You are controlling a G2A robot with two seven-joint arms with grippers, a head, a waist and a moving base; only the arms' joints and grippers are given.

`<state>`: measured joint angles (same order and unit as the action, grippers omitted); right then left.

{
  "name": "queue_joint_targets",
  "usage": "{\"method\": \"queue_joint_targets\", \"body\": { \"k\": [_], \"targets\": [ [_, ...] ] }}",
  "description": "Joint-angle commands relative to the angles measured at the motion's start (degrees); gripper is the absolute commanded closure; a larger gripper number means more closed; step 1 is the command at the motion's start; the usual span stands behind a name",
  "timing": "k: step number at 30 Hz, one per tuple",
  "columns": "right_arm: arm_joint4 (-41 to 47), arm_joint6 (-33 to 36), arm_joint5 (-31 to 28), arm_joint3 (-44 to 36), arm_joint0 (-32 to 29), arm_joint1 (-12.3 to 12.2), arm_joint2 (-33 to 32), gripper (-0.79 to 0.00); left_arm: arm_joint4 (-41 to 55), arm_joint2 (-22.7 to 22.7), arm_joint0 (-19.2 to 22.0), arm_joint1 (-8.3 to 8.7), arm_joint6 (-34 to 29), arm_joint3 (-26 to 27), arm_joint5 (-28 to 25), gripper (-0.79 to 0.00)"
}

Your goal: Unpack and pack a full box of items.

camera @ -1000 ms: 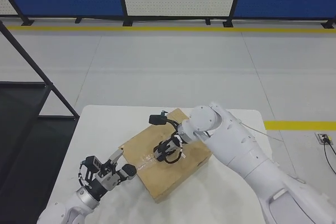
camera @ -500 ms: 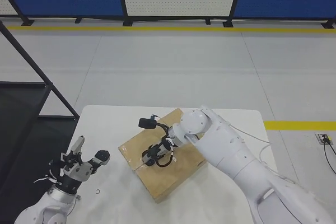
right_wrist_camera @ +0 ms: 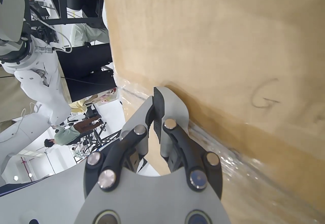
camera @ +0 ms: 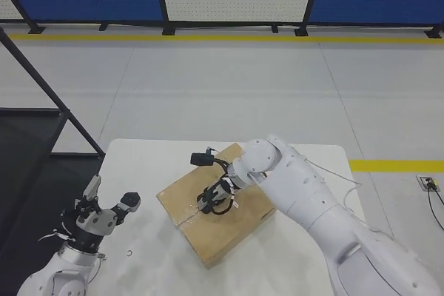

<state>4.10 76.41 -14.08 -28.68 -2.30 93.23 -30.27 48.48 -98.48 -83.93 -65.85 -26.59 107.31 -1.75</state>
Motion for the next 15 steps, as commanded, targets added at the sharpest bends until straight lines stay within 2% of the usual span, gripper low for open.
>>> {"method": "queue_joint_targets", "body": {
  "k": [1,15],
  "targets": [
    [-0.82,-0.44,0.41,1.23,0.47,-0.45,-0.52,0.000,-0.08,0.08,0.11,-0.01,-0.28,0.00,0.21,-0.785],
    [-1.94,-1.25,0.41,5.13,2.12,-4.15,-5.46,0.000,0.59,-0.39,0.23,-0.10,-1.51,0.04,0.96,-0.785]
  ]
}}
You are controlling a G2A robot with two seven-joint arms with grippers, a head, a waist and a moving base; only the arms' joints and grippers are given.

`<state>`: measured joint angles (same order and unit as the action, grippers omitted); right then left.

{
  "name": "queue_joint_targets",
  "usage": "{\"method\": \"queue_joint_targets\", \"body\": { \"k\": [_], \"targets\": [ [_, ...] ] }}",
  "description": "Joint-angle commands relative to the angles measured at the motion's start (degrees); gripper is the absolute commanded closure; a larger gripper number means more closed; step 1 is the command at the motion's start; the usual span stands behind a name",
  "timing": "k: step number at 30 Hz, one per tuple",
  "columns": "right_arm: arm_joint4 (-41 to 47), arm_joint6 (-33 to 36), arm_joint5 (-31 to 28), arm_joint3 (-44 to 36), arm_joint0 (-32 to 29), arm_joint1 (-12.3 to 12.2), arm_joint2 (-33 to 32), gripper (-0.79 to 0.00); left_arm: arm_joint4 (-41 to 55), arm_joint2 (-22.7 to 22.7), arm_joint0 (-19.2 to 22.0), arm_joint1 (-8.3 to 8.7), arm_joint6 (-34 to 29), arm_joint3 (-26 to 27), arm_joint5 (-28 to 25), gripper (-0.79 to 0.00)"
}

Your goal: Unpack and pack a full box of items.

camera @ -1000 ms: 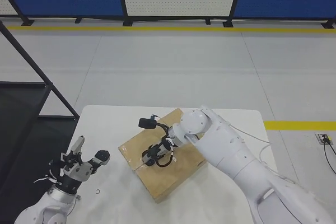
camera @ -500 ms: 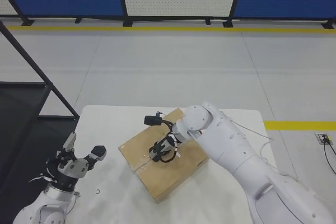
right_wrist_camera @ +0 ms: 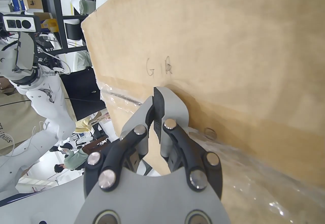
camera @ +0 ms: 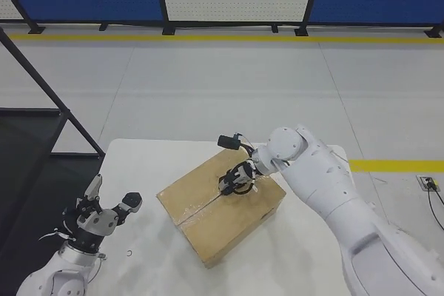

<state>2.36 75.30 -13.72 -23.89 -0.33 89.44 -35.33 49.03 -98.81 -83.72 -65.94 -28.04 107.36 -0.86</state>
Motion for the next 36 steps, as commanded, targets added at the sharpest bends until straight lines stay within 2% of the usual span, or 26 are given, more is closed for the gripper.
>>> {"method": "queue_joint_targets", "body": {
  "k": [1,9,19,28,36],
  "targets": [
    [-0.34,-0.37,0.08,0.53,0.25,-0.66,-0.75,0.000,0.13,-0.06,0.03,-0.01,-0.13,0.04,0.16,-0.785],
    [-0.51,-1.06,-0.66,2.09,0.51,-3.09,-3.69,0.000,-0.27,-0.12,0.00,-0.05,-0.40,0.62,0.43,-0.785],
    [-1.31,-5.19,0.86,4.62,0.61,-5.72,-6.75,0.000,-0.69,-0.13,-0.04,-0.12,-0.43,0.87,0.56,-0.785],
    [-0.58,-6.76,-1.44,6.54,0.45,-8.34,-9.90,0.000,-1.40,0.31,0.43,-0.18,-0.20,1.00,1.02,-0.785],
    [0.00,-4.03,-3.49,4.50,-1.79,-10.08,-11.56,0.000,-2.00,0.92,1.17,-0.22,-0.09,0.96,1.51,-0.785]
  ]
}}
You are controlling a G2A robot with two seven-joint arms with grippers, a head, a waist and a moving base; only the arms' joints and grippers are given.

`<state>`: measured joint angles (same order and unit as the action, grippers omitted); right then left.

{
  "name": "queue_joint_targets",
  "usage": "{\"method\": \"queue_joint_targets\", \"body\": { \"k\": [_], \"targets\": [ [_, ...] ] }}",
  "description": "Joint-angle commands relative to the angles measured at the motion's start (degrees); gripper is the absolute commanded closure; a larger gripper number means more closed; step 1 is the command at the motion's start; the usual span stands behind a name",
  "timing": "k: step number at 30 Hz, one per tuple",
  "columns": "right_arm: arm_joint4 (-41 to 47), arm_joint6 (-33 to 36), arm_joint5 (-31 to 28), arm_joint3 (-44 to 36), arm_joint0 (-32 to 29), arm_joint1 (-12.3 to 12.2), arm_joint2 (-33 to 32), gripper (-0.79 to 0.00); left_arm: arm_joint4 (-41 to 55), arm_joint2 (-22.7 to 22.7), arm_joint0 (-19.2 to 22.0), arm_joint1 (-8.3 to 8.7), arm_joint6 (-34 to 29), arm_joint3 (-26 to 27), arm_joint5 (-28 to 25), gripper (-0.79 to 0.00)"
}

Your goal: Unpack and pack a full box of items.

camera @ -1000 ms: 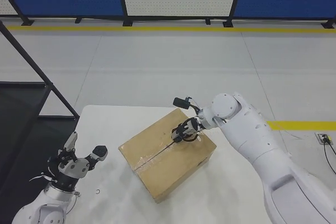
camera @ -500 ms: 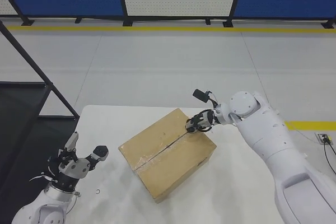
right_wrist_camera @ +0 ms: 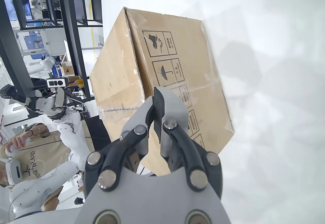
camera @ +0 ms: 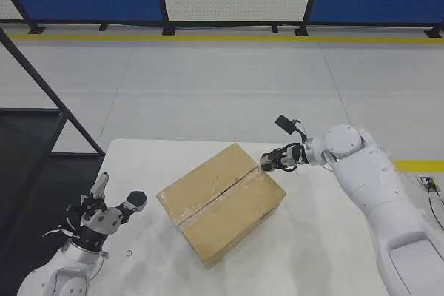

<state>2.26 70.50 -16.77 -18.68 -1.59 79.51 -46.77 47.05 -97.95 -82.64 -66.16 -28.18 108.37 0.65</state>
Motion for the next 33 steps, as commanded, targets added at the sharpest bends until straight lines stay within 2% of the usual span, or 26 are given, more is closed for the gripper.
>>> {"method": "queue_joint_targets", "body": {
  "k": [1,12,15,20,24,30,33],
  "targets": [
    [0.38,0.97,-0.59,-1.25,-0.96,-0.27,-0.32,0.000,-0.08,0.12,0.16,-0.02,0.05,-0.09,0.04,-0.785],
    [-0.10,1.02,1.07,-10.52,-5.36,-0.60,-0.21,0.000,-0.82,0.80,0.87,-0.07,0.16,-0.50,0.46,-0.785],
    [-1.24,-0.99,1.48,-12.45,-5.79,-0.84,-0.36,0.000,-0.68,0.69,0.75,-0.09,0.16,-0.63,0.39,-0.785],
    [-3.00,-3.76,3.63,-14.47,-6.07,-2.13,-2.11,0.000,-0.71,0.41,0.19,-0.10,-0.21,-0.29,0.23,-0.785],
    [-3.56,-1.37,5.93,-16.84,-6.61,-3.40,-3.65,0.000,-0.58,0.16,-0.27,-0.11,-0.53,0.03,0.12,-0.785],
    [-0.39,0.58,2.70,-27.69,-10.90,-4.65,-5.90,0.000,-0.66,-0.07,-0.80,-0.13,-0.72,0.13,-0.14,-0.785],
    [-2.34,1.93,6.45,-32.08,-12.25,-4.48,-3.98,0.000,-0.71,0.02,-1.09,-0.17,-0.80,0.22,-0.35,-0.785]
  ]
}}
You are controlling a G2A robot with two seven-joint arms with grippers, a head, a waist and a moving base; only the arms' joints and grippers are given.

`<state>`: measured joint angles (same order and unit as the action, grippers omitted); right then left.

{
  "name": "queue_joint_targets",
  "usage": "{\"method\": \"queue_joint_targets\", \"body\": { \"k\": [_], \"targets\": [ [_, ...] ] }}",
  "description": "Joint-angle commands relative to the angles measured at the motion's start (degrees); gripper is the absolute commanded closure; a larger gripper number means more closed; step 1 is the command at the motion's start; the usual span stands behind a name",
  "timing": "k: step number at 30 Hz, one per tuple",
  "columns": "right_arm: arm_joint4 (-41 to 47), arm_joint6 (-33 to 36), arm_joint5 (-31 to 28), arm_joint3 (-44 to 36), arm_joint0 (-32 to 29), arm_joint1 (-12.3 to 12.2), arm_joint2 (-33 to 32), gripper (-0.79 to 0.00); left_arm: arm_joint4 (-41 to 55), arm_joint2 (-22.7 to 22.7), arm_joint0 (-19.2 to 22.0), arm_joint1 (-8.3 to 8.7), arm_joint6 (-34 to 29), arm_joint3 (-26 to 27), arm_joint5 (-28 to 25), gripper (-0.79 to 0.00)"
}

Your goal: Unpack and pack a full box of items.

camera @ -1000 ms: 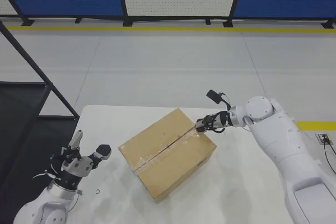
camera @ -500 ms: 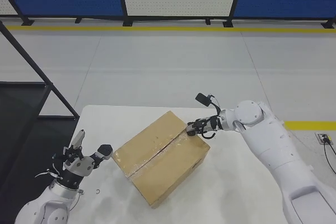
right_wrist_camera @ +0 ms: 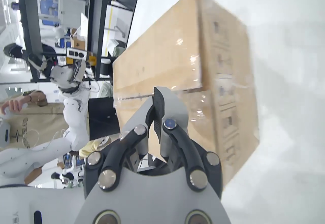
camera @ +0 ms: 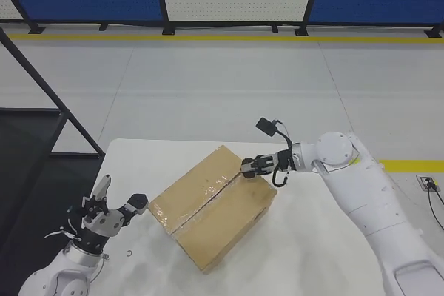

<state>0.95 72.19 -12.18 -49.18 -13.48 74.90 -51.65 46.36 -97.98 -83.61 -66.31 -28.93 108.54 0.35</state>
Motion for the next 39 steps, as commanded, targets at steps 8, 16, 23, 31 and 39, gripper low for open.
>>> {"method": "queue_joint_targets", "body": {
  "k": [8,16,23,31,39],
  "targets": [
    [-1.62,-0.92,5.12,-1.71,-0.61,1.41,4.26,0.000,0.05,-0.41,-0.86,-0.05,-0.15,0.21,-0.38,-0.785],
    [-2.53,-0.11,9.12,1.35,0.70,2.37,6.38,0.000,0.02,-0.46,-0.99,-0.07,-0.46,0.29,-0.21,-0.785],
    [-5.65,-2.33,12.77,3.01,1.61,1.32,4.47,0.000,0.11,-0.54,-0.92,-0.07,-1.04,0.21,0.01,-0.785],
    [-3.03,-4.41,10.21,3.38,0.32,-0.96,-1.80,0.000,0.88,-1.39,-0.84,-0.01,-1.83,-0.09,0.48,-0.785],
    [5.48,-10.30,-4.04,-4.91,-10.63,-6.50,-18.46,-0.197,3.65,-3.47,1.83,0.03,-0.32,-0.11,0.87,-0.785]
  ]
}}
